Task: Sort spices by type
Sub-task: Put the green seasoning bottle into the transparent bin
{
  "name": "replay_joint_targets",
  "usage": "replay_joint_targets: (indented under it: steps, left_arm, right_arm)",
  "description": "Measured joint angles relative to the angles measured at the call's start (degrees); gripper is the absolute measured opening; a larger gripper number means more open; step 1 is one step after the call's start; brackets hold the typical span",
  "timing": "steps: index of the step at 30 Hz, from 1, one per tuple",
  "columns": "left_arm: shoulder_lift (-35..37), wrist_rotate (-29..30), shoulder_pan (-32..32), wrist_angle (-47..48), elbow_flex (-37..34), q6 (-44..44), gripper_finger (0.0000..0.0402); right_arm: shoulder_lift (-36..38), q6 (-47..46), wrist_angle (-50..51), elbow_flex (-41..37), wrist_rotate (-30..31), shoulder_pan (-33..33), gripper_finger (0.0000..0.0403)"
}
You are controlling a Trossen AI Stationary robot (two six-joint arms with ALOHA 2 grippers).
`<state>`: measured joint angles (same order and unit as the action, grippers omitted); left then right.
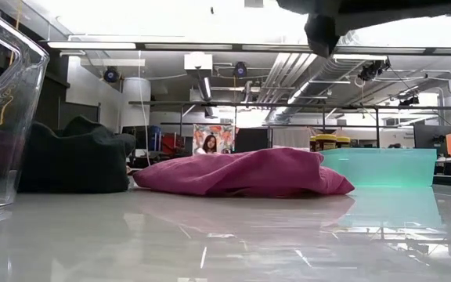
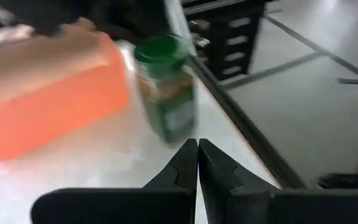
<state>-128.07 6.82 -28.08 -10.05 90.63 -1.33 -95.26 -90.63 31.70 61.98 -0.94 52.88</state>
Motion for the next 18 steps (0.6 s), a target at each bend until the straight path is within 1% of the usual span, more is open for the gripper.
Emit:
replay_joint_targets:
  steps: [3,6,9,13,18]
  left_arm:
    - [0.0,1.2,0.5,-0.2,0.0,-0.3,0.0001]
    - [0.0,-0.3,0.9,2.0,0.0,0.8,0.0004]
    - [0.0,-2.2,1.2,3.2,0.0,1.7,0.0024]
    - [0.0,-5.1,1.0,3.3,0.0,3.2,0.0073]
    - [0.0,-4.7,-0.1,4.3,0.0,5.3,0.0156]
  right_arm:
    - [-1.2,2.5,-0.2,1.6,1.2,-1.4,0.0]
    - [-1.8,4.5,-0.2,2.0,2.0,-3.0,0.0]
    - [-1.8,6.5,-0.3,2.0,3.3,-4.5,0.0]
    - [-1.8,9.6,-0.4,2.0,3.9,-6.6,0.0]
    - [-1.8,12.7,-1.2,2.0,4.0,-8.7,0.0]
